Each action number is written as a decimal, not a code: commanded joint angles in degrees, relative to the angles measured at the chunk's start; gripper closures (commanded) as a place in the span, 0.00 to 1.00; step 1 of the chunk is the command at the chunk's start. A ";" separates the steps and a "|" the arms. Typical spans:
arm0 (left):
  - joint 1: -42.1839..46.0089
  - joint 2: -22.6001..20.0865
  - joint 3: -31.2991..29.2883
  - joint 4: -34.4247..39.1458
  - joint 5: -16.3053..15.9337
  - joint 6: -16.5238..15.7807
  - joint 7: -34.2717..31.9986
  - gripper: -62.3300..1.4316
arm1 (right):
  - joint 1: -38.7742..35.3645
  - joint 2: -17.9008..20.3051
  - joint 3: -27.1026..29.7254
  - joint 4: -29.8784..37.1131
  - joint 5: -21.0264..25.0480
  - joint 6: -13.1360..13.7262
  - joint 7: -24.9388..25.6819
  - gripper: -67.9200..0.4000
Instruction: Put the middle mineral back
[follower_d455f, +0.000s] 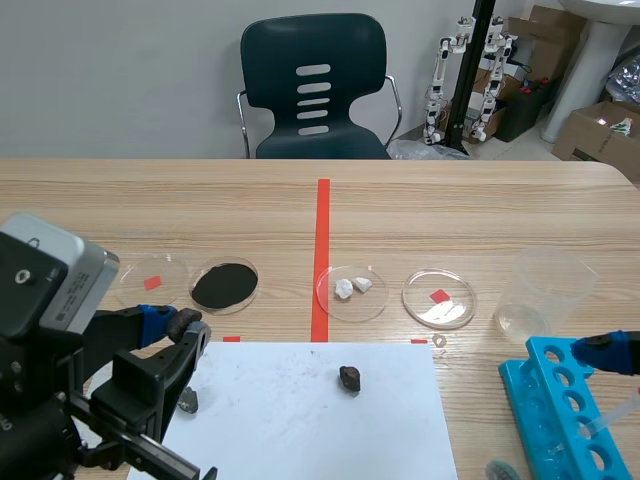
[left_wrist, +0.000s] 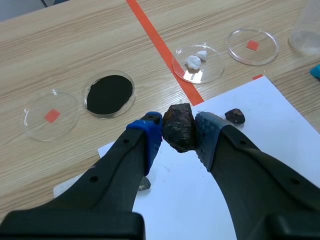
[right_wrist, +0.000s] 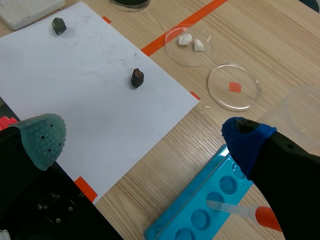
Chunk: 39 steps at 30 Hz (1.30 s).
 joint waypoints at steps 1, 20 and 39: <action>-0.15 0.26 -0.09 0.52 -0.15 -0.02 -1.16 0.80 | -0.11 0.00 -0.20 0.79 0.61 0.15 1.07 0.00; -0.15 0.26 -0.09 0.50 -0.15 -0.02 -0.74 0.80 | -0.11 0.00 -0.20 0.79 0.61 0.15 1.07 0.00; -0.20 1.20 0.76 0.24 -0.59 -0.02 0.96 0.80 | -0.11 0.00 -0.20 0.79 0.61 0.15 1.07 0.00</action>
